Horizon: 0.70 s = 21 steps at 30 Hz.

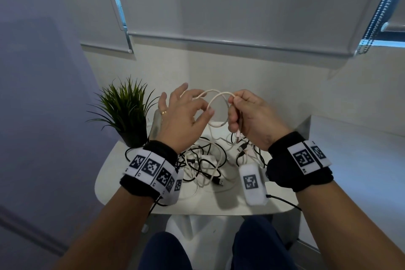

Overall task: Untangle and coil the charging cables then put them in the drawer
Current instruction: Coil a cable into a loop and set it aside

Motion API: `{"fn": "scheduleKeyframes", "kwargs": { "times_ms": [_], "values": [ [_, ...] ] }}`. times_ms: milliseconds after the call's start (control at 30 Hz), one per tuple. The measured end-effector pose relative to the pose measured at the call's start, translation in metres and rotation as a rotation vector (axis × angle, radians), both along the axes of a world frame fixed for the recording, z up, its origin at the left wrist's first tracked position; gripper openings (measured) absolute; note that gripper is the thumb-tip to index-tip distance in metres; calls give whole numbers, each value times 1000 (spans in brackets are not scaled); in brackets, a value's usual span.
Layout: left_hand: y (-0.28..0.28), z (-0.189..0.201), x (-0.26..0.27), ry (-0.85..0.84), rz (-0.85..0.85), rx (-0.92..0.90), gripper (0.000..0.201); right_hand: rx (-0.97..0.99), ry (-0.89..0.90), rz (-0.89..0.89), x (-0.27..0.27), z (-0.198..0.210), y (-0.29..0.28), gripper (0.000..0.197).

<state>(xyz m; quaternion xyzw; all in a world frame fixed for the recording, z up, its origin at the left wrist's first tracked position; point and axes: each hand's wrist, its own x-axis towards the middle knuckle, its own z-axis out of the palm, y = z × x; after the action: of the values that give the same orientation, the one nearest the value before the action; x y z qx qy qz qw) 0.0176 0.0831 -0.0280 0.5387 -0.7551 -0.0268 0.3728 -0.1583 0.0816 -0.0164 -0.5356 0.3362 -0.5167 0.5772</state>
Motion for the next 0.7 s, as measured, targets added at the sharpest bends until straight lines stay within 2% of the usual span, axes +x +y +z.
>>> {"fn": "scheduleKeyframes", "kwargs": {
  "times_ms": [133, 267, 367, 433, 533, 600, 700],
  "values": [
    [-4, -4, -2, -116, 120, 131, 19, 39, -174, -17, 0, 6, 3, 23],
    [0, -10, -2, -258, 77, 224, 17, 75, -407, -8, 1, 10, 2, 21],
    [5, -7, -4, -345, 5, 277, 14, 74, -454, -50, 3, 8, -1, 16],
    [8, -5, -4, -371, -46, 298, 13, 67, -412, -119, 4, 5, -4, 11],
    [10, -3, 0, -303, -126, 320, 17, 28, -323, -235, 4, 1, -9, 9],
    [12, -3, 3, -255, -156, 341, 19, -39, -151, -335, 2, -1, -10, 10],
    [13, -6, 7, -238, -162, 297, 20, -220, 227, -432, -2, -7, -12, 10]
  ]
}}
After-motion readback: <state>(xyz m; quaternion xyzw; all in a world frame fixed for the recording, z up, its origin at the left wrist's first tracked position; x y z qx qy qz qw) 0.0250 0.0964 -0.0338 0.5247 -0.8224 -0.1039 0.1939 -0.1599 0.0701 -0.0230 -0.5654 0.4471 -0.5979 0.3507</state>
